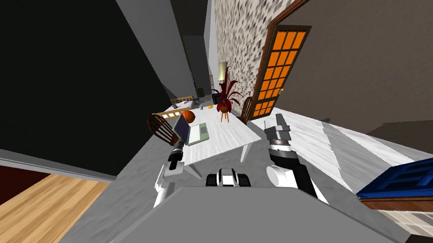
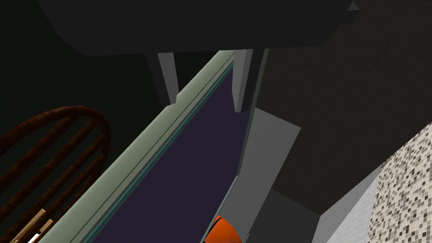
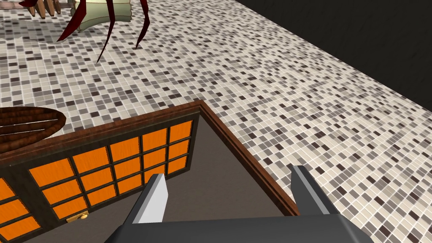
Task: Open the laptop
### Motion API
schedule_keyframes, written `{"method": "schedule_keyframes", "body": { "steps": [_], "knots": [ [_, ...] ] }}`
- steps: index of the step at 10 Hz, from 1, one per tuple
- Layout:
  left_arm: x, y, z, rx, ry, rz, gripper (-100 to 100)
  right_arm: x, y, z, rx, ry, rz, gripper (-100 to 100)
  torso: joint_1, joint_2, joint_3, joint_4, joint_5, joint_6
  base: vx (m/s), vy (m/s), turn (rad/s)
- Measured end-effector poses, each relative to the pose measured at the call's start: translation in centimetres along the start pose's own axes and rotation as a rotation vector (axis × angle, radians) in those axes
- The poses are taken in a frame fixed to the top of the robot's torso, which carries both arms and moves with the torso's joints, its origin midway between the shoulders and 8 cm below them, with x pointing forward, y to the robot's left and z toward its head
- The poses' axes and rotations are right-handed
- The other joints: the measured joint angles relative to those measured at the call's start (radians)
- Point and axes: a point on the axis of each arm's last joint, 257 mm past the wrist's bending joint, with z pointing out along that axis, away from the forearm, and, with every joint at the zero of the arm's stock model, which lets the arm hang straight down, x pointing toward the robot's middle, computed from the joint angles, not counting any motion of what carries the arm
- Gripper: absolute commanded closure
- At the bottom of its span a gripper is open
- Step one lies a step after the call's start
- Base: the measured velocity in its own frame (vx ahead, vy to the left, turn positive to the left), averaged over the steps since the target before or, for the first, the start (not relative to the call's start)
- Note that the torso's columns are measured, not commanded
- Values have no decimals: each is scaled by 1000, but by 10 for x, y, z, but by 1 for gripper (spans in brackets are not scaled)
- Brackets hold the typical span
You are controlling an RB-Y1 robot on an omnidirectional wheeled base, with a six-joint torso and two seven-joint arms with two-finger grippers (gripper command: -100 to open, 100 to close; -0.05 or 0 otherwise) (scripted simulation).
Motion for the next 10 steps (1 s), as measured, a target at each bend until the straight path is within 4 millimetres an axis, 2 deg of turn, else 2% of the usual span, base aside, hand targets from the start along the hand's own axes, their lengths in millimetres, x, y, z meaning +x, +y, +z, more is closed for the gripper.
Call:
{"method": "schedule_keyframes", "body": {
  "steps": [10],
  "knots": [
    [3, 11, -14, 31, 4, 362, 100, 0, 0, 0, 0, 0, 0, 0, 3, -2, -1, -3, 3, 2, 40, -51, 29]
  ]
}}
